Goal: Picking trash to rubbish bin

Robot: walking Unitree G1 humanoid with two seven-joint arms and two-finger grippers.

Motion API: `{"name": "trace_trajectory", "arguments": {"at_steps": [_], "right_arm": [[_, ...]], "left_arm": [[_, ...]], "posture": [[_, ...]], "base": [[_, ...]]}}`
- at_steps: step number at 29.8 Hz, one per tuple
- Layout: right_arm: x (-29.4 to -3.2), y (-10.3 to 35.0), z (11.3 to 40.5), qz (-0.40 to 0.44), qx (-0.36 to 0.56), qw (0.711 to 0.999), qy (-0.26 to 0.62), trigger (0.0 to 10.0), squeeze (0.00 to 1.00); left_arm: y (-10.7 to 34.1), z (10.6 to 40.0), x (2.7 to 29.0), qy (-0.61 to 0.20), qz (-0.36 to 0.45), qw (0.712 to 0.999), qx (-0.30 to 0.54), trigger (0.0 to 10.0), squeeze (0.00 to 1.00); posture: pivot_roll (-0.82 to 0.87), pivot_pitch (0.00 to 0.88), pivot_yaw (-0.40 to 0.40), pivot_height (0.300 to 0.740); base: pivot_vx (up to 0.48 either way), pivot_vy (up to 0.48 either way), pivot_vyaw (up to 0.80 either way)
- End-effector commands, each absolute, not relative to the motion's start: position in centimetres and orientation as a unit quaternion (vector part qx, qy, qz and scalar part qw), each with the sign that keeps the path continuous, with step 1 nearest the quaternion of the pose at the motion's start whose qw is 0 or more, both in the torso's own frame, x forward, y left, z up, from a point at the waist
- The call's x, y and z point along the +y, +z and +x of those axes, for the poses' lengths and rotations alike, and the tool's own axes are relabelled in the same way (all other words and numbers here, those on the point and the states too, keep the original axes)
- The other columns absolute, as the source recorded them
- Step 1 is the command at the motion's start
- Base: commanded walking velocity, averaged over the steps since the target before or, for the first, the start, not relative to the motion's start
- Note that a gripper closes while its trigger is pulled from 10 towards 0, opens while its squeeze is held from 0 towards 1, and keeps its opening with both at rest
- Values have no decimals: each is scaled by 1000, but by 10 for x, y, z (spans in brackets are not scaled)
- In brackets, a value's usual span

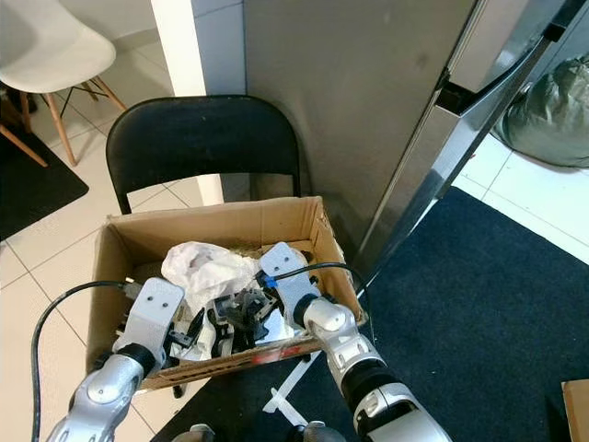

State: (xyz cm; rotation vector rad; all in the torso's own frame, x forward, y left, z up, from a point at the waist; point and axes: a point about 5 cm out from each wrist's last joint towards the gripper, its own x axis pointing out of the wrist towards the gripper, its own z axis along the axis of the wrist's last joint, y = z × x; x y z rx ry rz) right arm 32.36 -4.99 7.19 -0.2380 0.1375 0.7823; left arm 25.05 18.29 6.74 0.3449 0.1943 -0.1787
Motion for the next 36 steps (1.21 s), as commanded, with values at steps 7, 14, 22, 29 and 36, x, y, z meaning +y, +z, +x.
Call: {"name": "trace_trajectory", "arguments": {"at_steps": [7, 14, 22, 29, 36], "right_arm": [[-59, 73, 321, -85, 57, 930, 353, 10000, 0], [-64, 76, 322, -76, 49, 937, 336, 10000, 0], [-65, 78, 321, -74, 45, 937, 337, 10000, 0], [-58, 84, 324, -75, 37, 933, 351, 10000, 0], [-53, 92, 327, -64, 24, 932, 357, 10000, 0]], "left_arm": [[67, 251, 177, -119, 168, 973, 105, 10000, 0], [72, 258, 182, -125, 178, 971, 101, 10000, 0], [73, 259, 184, -121, 173, 973, 97, 10000, 0], [74, 258, 183, -122, 167, 974, 93, 10000, 0], [72, 259, 184, -120, 168, 974, 93, 10000, 0]], "posture": [[36, 270, 12, 740], [31, 289, 49, 740], [29, 310, 34, 740], [33, 314, 14, 740], [31, 309, 10, 740]], "base": [[0, 0, 0], [0, 0, 0], [0, 0, 0], [0, 0, 0], [0, 0, 0]]}}
